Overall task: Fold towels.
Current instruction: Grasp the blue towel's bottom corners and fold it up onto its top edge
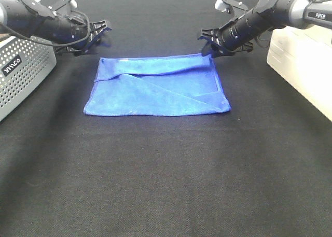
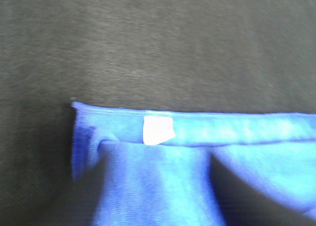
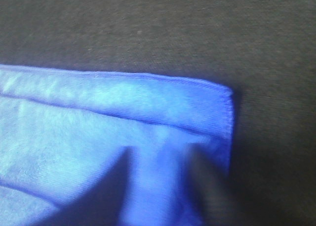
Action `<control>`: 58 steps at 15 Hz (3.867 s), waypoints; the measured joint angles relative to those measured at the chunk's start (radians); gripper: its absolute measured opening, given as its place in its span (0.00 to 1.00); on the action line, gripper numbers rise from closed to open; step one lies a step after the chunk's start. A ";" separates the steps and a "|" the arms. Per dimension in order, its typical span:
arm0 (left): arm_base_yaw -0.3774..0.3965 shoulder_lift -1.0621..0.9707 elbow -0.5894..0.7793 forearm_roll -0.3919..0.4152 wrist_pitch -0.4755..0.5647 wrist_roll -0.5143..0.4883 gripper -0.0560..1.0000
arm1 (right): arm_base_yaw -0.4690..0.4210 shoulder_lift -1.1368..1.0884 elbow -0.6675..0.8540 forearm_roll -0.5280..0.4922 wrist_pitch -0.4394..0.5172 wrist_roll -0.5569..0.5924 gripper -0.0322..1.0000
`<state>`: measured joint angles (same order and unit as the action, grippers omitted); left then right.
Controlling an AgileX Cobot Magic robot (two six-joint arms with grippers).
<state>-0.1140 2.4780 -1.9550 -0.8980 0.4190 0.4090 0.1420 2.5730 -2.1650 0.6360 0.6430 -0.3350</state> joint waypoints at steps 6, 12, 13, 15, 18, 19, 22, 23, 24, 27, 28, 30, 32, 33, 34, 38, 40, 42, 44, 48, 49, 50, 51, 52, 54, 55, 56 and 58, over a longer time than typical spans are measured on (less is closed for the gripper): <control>0.005 -0.034 -0.006 0.089 0.289 -0.011 0.73 | 0.000 -0.079 -0.017 -0.152 0.326 0.082 0.93; 0.005 -0.164 0.141 0.174 0.457 -0.119 0.72 | 0.000 -0.104 -0.018 -0.097 0.564 0.138 0.93; 0.005 -0.164 0.141 0.174 0.457 -0.119 0.72 | 0.000 -0.104 -0.018 -0.097 0.564 0.138 0.93; 0.005 -0.260 0.329 0.195 0.385 -0.122 0.72 | 0.000 -0.152 0.086 -0.118 0.565 0.155 0.91; 0.005 -0.307 0.505 0.202 0.281 -0.179 0.72 | -0.045 -0.264 0.330 -0.088 0.515 0.141 0.90; 0.005 -0.307 0.552 0.202 0.231 -0.201 0.72 | -0.071 -0.286 0.383 -0.053 0.480 0.114 0.90; 0.005 -0.306 0.567 0.201 0.172 -0.204 0.72 | -0.082 -0.298 0.455 -0.014 0.432 0.012 0.90; 0.005 -0.306 0.567 0.201 0.152 -0.204 0.72 | -0.080 -0.295 0.467 -0.010 0.411 0.001 0.90; 0.005 -0.306 0.567 0.199 0.139 -0.204 0.72 | -0.074 -0.287 0.468 -0.009 0.391 -0.003 0.90; 0.005 -0.286 0.567 0.170 0.129 -0.204 0.72 | -0.075 -0.256 0.468 -0.007 0.361 -0.004 0.90; 0.005 -0.266 0.567 0.152 0.132 -0.204 0.72 | -0.075 -0.240 0.468 -0.002 0.352 -0.005 0.90; -0.009 -0.255 0.563 0.130 0.127 -0.181 0.72 | -0.073 -0.221 0.468 0.071 0.349 -0.032 0.87; -0.040 -0.239 0.557 0.115 0.108 -0.179 0.60 | -0.049 -0.208 0.468 0.107 0.342 -0.050 0.71; -0.041 -0.233 0.557 0.111 0.106 -0.182 0.47 | -0.037 -0.201 0.468 0.106 0.334 -0.050 0.58; -0.041 -0.229 0.557 0.112 0.113 -0.185 0.28 | -0.031 -0.197 0.468 0.105 0.325 -0.039 0.42; -0.041 -0.216 0.517 0.189 0.273 -0.185 0.06 | -0.045 -0.195 0.469 0.082 0.355 0.047 0.03; -0.042 -0.238 0.518 0.280 0.388 -0.201 0.06 | -0.068 -0.201 0.472 0.058 0.458 0.055 0.03; -0.043 -0.300 0.559 0.315 0.433 -0.206 0.06 | -0.072 -0.253 0.545 0.042 0.476 0.056 0.03; -0.046 -0.368 0.646 0.335 0.450 -0.208 0.06 | -0.072 -0.350 0.700 0.042 0.443 0.050 0.03; -0.046 -0.443 0.849 0.339 0.458 -0.208 0.06 | -0.071 -0.492 1.048 0.051 0.317 -0.010 0.03; -0.046 -0.443 0.849 0.339 0.458 -0.208 0.06 | -0.071 -0.492 1.048 0.051 0.317 -0.010 0.03; -0.046 -0.450 0.878 0.339 0.450 -0.208 0.06 | -0.071 -0.511 1.108 0.066 0.283 -0.037 0.03; -0.046 -0.453 0.891 0.339 0.443 -0.208 0.06 | -0.071 -0.520 1.131 0.079 0.266 -0.059 0.03; -0.046 -0.453 0.892 0.339 0.434 -0.208 0.06 | -0.071 -0.524 1.135 0.087 0.259 -0.077 0.03; -0.046 -0.455 0.870 0.343 0.394 -0.208 0.06 | -0.071 -0.524 1.097 0.095 0.242 -0.086 0.03; -0.046 -0.455 0.845 0.346 0.373 -0.208 0.06 | -0.071 -0.524 1.059 0.095 0.234 -0.087 0.03; -0.046 -0.455 0.819 0.349 0.354 -0.208 0.06 | -0.071 -0.524 1.019 0.095 0.227 -0.088 0.03; -0.046 -0.455 0.766 0.350 0.284 -0.236 0.06 | -0.071 -0.515 0.923 0.095 0.210 -0.088 0.03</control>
<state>-0.1600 2.0230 -1.1890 -0.5480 0.7030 0.1730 0.0710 2.0580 -1.2420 0.7310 0.8530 -0.4230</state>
